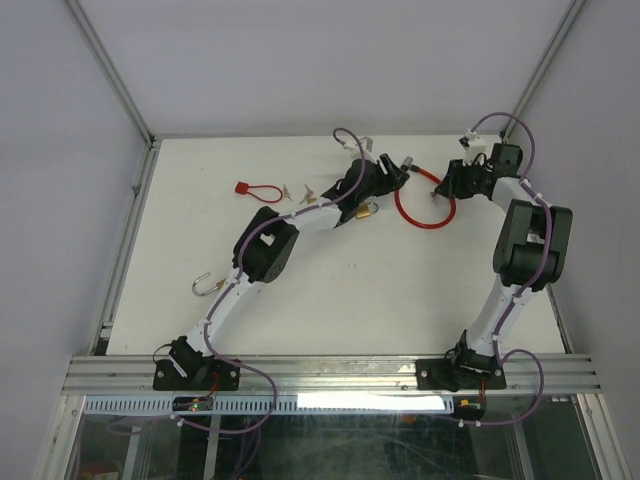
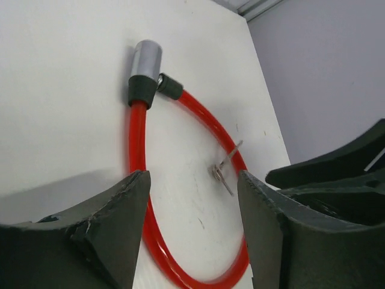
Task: Lock with the key
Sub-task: Place the lock at the center of the board.
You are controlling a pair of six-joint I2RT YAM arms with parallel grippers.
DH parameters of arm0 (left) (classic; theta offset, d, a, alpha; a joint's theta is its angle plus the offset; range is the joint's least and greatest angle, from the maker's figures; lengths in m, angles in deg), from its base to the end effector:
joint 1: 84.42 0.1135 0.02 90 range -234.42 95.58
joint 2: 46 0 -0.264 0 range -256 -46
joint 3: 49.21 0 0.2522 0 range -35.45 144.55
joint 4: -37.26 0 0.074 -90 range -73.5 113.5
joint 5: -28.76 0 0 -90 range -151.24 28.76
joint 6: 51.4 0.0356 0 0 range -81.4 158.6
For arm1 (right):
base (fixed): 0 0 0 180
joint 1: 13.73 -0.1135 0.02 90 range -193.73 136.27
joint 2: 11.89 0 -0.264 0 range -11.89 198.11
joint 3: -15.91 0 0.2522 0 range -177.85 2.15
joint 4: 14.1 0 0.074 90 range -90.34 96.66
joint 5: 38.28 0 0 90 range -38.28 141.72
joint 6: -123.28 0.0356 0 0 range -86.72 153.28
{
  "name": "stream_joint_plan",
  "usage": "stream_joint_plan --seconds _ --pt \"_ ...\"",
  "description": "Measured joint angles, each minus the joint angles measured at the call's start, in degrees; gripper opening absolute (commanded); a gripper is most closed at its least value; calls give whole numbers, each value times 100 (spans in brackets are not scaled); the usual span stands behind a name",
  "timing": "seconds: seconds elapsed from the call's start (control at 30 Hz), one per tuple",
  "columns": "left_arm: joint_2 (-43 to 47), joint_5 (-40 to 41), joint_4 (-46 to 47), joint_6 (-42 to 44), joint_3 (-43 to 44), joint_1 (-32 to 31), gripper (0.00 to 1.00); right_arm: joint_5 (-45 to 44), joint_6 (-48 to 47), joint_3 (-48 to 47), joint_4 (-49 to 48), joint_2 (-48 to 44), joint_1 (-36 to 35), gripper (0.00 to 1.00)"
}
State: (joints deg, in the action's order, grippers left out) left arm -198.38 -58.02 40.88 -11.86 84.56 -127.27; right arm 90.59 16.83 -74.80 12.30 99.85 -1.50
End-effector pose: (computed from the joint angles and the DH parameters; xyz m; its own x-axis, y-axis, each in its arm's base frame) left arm 0.4403 -0.4057 0.1271 -0.6137 -0.4810 -0.6262 0.2607 0.6251 -0.7357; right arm 0.4172 -0.0676 0.1933 -0.6195 -0.0913 -0.7797 -0.4436 0.8602 0.2517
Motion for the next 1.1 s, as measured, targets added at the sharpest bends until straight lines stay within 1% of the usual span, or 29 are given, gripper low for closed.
stream_joint_plan --seconds 0.1,0.2,0.27,0.4,0.47,0.53,0.63,0.7,0.8,0.87,0.9,0.97,1.03,1.1 --pt "603 94 9 573 -457 -31 63 -192 -2 4 85 -74 4 45" --pt "1460 149 212 1235 -1187 -98 64 -214 -98 68 234 -358 7 45" --pt "2149 173 485 1727 -1884 -157 64 -72 -223 109 461 -728 7 45" --pt "3812 197 1147 2765 -3663 -313 65 570 -511 109 1032 -1628 -20 45" --pt "4570 197 1281 3126 -4468 -374 65 951 -680 109 1427 -2149 -125 45" --pt "5243 203 1202 3359 -5171 -409 65 1222 -776 109 1746 -2546 -337 45" --pt "6146 212 483 3390 -5906 -396 65 1596 -772 203 2118 -3077 -929 46" --pt "6738 214 -247 3285 -6229 -391 65 1875 -625 501 2146 -3440 -1436 47" --pt "7503 234 -1333 3067 -6446 -393 66 2190 -503 1049 2162 -3810 -1847 47" --pt "7934 317 -2070 2898 -6448 -393 68 2203 -479 1215 2197 -3840 -1853 47" --pt "8089 387 -2339 2817 -6457 -393 71 2218 -455 1292 2177 -3821 -1834 47" --pt "8520 649 -2811 2516 -6717 -393 80 2253 -417 1423 2159 -3788 -1821 47" --pt "8900 887 -3047 2175 -7176 -393 85 2249 -402 1506 2164 -3742 -1821 47" --pt "9385 1080 -3220 1633 -7932 -391 89 2247 -400 1526 2153 -3681 -1823 47"
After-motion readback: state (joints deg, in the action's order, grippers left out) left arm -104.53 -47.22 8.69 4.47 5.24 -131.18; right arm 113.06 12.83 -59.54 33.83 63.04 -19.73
